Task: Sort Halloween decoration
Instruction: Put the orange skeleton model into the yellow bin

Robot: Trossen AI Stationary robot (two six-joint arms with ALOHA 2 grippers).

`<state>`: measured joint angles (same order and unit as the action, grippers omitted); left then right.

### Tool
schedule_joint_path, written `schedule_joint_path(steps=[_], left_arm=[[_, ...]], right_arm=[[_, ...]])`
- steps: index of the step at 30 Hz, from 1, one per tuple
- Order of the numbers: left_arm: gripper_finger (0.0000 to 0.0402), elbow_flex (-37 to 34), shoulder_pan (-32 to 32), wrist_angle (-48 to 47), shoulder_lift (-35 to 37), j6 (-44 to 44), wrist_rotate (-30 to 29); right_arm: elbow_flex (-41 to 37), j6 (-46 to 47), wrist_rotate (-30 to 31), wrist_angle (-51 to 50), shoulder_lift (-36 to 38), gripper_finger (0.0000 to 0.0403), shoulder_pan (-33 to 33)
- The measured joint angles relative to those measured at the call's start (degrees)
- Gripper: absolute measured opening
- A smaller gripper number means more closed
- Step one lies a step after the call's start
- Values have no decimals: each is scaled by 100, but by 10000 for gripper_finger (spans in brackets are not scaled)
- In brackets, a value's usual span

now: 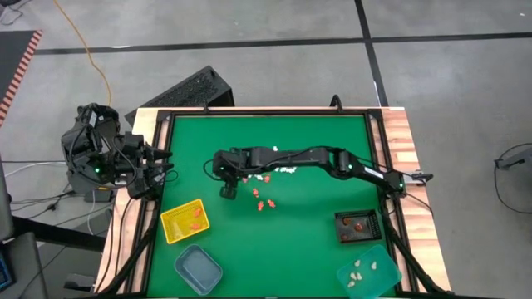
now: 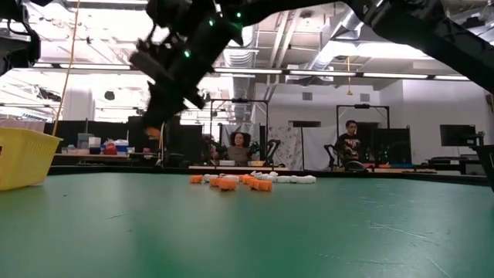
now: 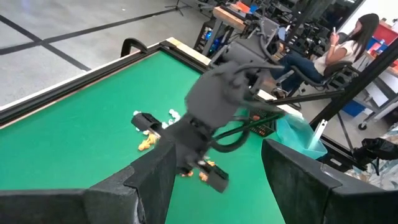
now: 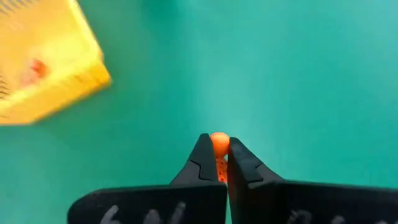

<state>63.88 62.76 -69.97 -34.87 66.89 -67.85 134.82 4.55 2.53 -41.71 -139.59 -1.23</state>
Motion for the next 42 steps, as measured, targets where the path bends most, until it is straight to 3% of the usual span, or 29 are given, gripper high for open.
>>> schedule_joint_path(steps=[6, 16, 24, 31, 42], left_arm=[[226, 0, -1, -1, 0, 5, -4], [226, 0, -2, 0, 0, 26, -33], [226, 0, 0, 0, 0, 180, -31], [226, 0, 0, 0, 0, 192, -31], [226, 0, -1, 0, 0, 194, -28]], right_arm=[[-14, -202, -662, 1294, -20, 4, 296], [-17, -1383, -1539, 2834, -190, 4, 634], [-35, -868, -2863, 4112, -663, 5, 483], [-21, -469, -2949, 4197, -811, 10, 510], [-17, -638, -2936, 4240, -800, 11, 511]])
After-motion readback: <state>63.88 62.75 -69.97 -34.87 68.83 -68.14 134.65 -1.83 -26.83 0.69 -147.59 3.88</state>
